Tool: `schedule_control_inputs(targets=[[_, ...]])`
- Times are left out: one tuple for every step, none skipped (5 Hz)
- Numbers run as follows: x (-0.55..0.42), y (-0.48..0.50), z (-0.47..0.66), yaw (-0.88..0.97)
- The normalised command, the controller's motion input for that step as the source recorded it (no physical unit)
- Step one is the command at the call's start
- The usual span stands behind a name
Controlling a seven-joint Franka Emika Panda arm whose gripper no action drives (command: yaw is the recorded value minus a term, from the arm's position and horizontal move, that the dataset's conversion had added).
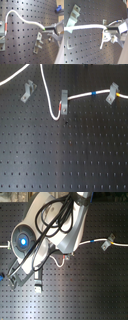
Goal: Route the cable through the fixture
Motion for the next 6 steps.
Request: schedule_control_inputs(targets=[[-0.609, -0.073, 0.14, -0.1], [-0.509, -0.024, 0.11, -0.54], [-0.3, 0.023, 0.31, -0.73], [-0.169, 0.018, 0.38, -0.93], [-0.16, 0.075, 0.33, -0.99], [-0.175, 0.094, 0.35, -0.96]])
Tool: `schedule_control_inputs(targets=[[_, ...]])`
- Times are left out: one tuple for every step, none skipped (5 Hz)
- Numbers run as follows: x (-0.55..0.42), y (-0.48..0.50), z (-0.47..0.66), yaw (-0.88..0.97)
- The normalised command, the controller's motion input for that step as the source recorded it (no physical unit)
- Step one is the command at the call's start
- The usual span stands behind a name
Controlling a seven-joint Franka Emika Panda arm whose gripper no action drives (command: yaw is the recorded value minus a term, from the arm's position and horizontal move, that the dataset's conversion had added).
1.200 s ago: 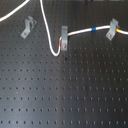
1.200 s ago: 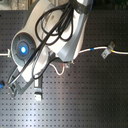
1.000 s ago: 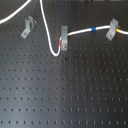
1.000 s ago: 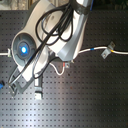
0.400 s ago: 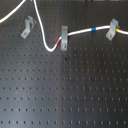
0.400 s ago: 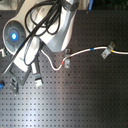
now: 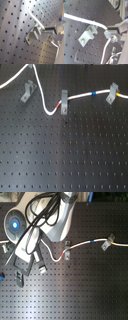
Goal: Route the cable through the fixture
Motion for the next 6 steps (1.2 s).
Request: schedule_control_inputs(targets=[[-0.288, 0.13, 0.44, -0.76], [-0.339, 0.171, 0.47, -0.32], [-0.419, 0.176, 0.33, -0.03], [-0.27, 0.243, 0.33, 0.0], [-0.195, 0.279, 0.41, 0.0], [-0.135, 0.135, 0.59, 0.0]])
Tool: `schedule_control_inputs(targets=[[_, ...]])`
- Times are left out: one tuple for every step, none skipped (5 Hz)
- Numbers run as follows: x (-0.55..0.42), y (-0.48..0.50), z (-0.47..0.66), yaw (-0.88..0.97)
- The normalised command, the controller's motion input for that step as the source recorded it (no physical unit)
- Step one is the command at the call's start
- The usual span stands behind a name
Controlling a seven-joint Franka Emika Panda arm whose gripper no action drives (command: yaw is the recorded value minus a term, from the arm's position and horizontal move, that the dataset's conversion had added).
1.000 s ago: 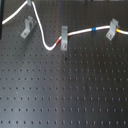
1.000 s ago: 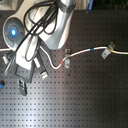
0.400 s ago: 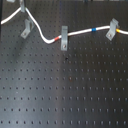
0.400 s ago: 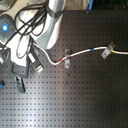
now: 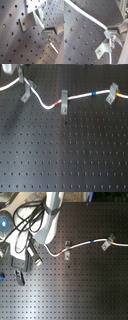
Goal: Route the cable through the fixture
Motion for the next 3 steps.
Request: schedule_control_inputs(targets=[[-0.173, 0.022, 0.36, 0.01], [-0.225, -0.047, 0.08, 0.04], [-0.025, 0.005, 0.0, 0.0]])
